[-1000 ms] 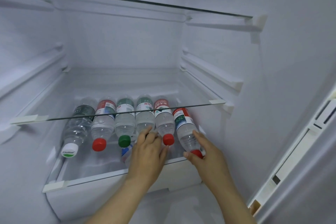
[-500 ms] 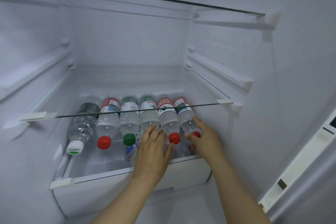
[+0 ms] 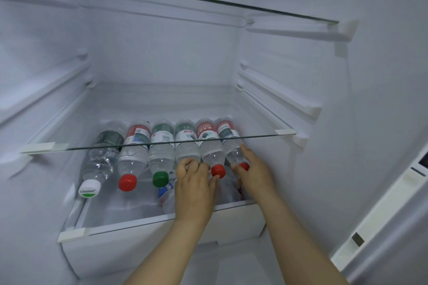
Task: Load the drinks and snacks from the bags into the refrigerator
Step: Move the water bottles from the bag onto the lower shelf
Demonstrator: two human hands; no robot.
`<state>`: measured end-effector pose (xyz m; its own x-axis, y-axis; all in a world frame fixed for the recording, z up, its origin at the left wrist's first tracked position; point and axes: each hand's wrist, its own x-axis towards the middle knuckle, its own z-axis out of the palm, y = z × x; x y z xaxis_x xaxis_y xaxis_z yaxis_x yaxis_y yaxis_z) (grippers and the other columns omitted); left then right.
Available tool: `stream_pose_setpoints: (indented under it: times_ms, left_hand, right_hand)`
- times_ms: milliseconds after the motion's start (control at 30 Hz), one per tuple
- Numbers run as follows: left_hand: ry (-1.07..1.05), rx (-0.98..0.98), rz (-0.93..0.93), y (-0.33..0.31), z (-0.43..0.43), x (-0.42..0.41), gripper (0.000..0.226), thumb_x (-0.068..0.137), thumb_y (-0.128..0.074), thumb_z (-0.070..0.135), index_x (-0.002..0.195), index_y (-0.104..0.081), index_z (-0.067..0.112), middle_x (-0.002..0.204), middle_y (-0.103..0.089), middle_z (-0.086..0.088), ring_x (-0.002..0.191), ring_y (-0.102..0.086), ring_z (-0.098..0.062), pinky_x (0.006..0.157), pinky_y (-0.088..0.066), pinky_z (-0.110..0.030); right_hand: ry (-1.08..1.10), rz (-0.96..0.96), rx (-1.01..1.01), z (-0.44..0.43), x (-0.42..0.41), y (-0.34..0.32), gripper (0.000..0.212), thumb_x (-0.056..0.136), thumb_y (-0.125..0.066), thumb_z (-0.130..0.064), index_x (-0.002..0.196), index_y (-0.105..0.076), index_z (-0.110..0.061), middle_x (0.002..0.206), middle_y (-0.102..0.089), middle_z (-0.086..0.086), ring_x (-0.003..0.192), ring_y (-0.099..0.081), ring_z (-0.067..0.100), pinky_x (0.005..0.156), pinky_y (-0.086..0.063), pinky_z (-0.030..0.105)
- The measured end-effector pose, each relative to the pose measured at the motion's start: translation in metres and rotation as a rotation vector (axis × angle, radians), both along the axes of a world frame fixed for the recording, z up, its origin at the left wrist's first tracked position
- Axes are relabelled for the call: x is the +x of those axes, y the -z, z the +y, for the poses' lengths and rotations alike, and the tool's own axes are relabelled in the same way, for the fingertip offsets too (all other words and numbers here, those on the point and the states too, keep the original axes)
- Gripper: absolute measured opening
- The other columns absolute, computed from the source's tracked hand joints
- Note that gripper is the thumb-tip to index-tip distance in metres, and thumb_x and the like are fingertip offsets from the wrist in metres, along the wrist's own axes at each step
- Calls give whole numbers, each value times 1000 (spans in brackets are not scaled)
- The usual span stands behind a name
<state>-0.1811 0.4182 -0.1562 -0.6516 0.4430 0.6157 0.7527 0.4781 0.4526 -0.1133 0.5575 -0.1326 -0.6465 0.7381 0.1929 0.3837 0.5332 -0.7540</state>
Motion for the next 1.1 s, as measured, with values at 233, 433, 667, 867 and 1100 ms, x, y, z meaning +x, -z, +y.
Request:
stream_pose_setpoints:
  times_ms: [233, 433, 667, 867, 1100]
  left_hand:
    - [-8, 7, 35, 3, 3, -1, 22, 70, -80, 29, 80, -65, 15, 88, -61, 1, 105, -41, -22, 83, -38, -27]
    - [48, 37, -18, 2, -1, 0, 21, 74, -77, 27, 90, -67, 17, 96, -62, 3, 112, -39, -20, 92, -34, -25]
    - [193, -18, -82, 3, -17, 6, 42, 81, -71, 24, 120, -60, 13, 129, -55, -3, 133, -28, -23, 110, -26, -32]
    - [325, -59, -178, -10, -41, 32, 59, 83, -67, 24, 137, -45, 16, 152, -32, -4, 143, -12, -30, 117, -13, -41]
    - [687, -2, -196, -33, -78, 76, 48, 83, -68, 20, 128, -53, 20, 130, -49, 8, 127, -38, -13, 104, -24, -18]
  right_hand:
    - [4, -3, 5, -4, 6, 4, 64, 92, -60, -23, 149, -30, -27, 146, -46, 0, 128, -48, 21, 106, -40, 33]
    - [46, 79, -23, -16, 16, 7, 59, 86, -65, -30, 140, -42, -27, 124, -61, -3, 108, -61, 15, 92, -52, 36]
    - [116, 151, -23, -70, 64, 3, 42, 89, -60, -8, 119, -50, -35, 104, -59, -20, 87, -59, -9, 71, -43, 4]
    - [298, -2, 271, -114, 117, -28, 32, 89, -63, -26, 121, -59, -25, 104, -50, -17, 101, -51, 4, 82, -32, 16]
    - [486, -33, 445, -179, 187, -55, 36, 86, -68, -26, 121, -62, -27, 111, -62, -15, 102, -57, 6, 87, -42, 21]
